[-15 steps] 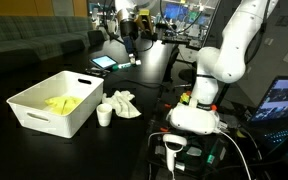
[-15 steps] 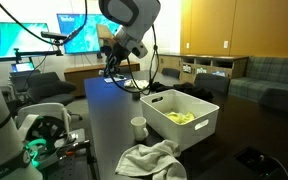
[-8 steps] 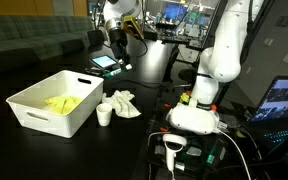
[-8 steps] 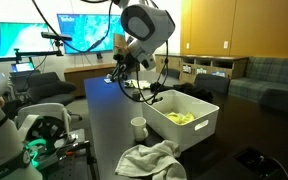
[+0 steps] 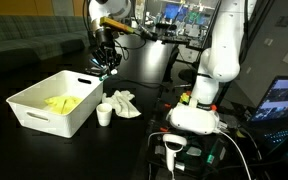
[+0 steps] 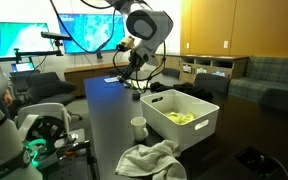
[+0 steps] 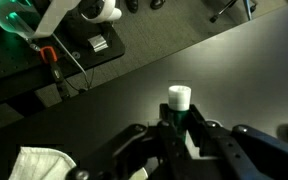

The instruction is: Pick up the cloths from the table and put them in the box, then pick up the marker and seal tape and put them in the cup

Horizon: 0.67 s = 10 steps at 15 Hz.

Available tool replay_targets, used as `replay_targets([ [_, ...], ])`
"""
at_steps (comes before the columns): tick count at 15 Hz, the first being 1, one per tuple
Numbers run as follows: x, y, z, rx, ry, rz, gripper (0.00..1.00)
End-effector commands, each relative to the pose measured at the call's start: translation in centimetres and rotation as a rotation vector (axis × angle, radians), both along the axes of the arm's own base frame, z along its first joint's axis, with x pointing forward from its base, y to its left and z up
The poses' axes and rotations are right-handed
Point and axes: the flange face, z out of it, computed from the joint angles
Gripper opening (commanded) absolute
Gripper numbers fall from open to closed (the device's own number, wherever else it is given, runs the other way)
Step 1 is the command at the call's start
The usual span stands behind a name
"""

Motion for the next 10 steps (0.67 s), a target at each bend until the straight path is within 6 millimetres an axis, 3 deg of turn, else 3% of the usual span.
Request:
replay_targets([
  [1,2.2,1.0,-0.6,-0.054,0.103,-0.066,0.05],
  [5,2.8,1.8,-2.6,-0.023,0.202,-0.049,0.05],
  [10,3.7,1.3,-4.4,0.038,0.314,-0.027,0.05],
])
